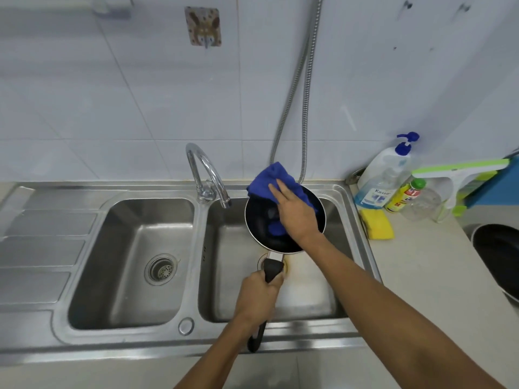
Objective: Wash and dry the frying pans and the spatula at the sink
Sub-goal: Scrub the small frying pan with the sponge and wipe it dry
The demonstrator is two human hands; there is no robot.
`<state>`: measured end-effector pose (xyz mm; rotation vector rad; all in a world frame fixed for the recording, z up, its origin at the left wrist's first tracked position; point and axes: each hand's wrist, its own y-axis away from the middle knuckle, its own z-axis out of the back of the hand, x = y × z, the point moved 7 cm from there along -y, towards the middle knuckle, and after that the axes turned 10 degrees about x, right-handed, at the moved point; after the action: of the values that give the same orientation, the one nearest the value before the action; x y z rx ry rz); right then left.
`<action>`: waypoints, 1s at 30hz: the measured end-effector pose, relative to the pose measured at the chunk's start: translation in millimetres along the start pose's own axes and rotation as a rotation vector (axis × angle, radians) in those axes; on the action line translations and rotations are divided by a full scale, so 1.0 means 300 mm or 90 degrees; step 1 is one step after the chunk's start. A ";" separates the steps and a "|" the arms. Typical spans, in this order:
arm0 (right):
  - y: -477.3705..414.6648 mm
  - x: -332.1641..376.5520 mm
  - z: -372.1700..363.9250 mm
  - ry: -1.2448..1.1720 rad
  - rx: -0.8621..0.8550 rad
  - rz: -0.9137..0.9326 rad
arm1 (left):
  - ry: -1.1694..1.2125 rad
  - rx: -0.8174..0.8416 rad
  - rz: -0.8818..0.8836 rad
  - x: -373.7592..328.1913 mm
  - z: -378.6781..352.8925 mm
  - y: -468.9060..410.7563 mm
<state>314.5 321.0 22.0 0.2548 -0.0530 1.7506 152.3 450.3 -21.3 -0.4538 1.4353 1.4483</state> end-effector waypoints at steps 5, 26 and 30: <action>0.093 -0.069 -0.071 0.084 0.085 -0.028 | -0.028 -0.029 0.000 0.028 0.008 0.010; 0.255 0.129 -0.122 -1.462 0.206 -0.246 | 0.088 0.001 0.084 0.178 0.115 -0.003; 0.309 0.010 0.003 -1.503 0.080 -0.146 | 0.194 0.066 0.111 0.172 0.125 0.004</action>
<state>223.9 305.5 33.2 2.0938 -1.4618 0.3436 143.3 503.9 -54.7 -0.5096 1.8230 1.4781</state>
